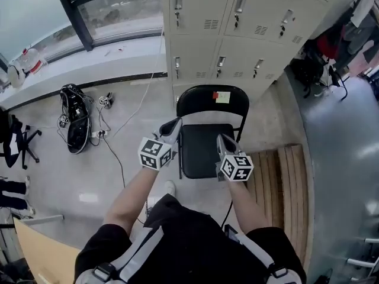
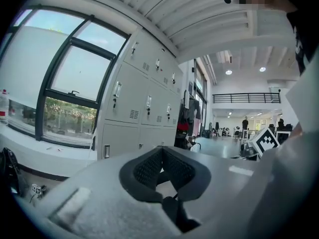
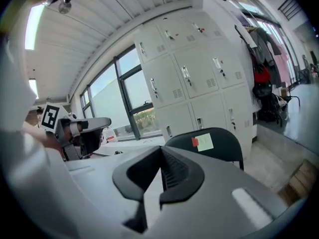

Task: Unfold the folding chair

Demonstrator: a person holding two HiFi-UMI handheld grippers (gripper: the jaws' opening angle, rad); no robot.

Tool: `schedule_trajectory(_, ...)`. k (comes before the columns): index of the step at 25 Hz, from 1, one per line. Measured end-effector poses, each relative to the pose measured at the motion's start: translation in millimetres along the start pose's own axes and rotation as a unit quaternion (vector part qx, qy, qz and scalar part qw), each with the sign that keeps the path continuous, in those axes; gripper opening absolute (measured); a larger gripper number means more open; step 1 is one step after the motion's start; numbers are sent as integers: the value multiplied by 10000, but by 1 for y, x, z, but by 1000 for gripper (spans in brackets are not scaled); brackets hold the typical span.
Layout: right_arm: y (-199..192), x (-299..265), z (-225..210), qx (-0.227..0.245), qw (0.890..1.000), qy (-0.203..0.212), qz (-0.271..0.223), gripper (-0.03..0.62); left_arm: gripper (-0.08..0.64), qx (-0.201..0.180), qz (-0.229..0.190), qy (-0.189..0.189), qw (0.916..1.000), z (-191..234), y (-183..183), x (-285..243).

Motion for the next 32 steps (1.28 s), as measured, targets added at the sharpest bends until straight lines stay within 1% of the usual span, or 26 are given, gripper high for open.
schedule_trajectory(3, 13, 38, 8, 220, 9996, 125, -126, 3, 0, 78, -177, 199, 9996, -18, 5, 30)
schedule_trajectory(7, 20, 92, 15, 319, 9988, 279, -249, 3, 0, 229, -408, 442, 9979, -54, 7, 72)
schedule_trajectory(12, 28, 153, 23, 505, 9967, 462, -427, 3, 0, 196, -671, 502, 9963, -101, 10, 118)
schedule_trajectory(14, 27, 176, 23, 525, 9960, 492, -538, 3, 0, 152, -744, 540, 9956, -119, 6, 137)
schedule_trajectory(18, 22, 216, 19, 416, 9954, 450, -737, 3, 0, 152, -903, 681, 9935, -147, -1, 172)
schedule_trajectory(22, 21, 236, 23, 461, 9942, 476, -844, 3, 0, 80, -1028, 831, 9912, -158, 0, 200)
schedule_trajectory(25, 24, 248, 34, 693, 9919, 494, -941, 3, 0, 36, -1097, 900, 9899, -160, 2, 219)
schedule_trajectory(29, 29, 267, 48, 1060, 9875, 468, -1068, 3, 0, 32, -1290, 984, 9868, -155, 5, 248)
schedule_trajectory(32, 31, 276, 56, 1112, 9861, 420, -1160, 3, 0, 32, -1381, 1049, 9848, -148, 5, 268)
Point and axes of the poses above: the fingertips, and each gripper's own axes: x backward along the fingers, z to its left, y out of its top, the point moved 7 cm from there along x, backward along the fingers, and after that the axes turned 15 degrees about y, right-handed, at the moved point
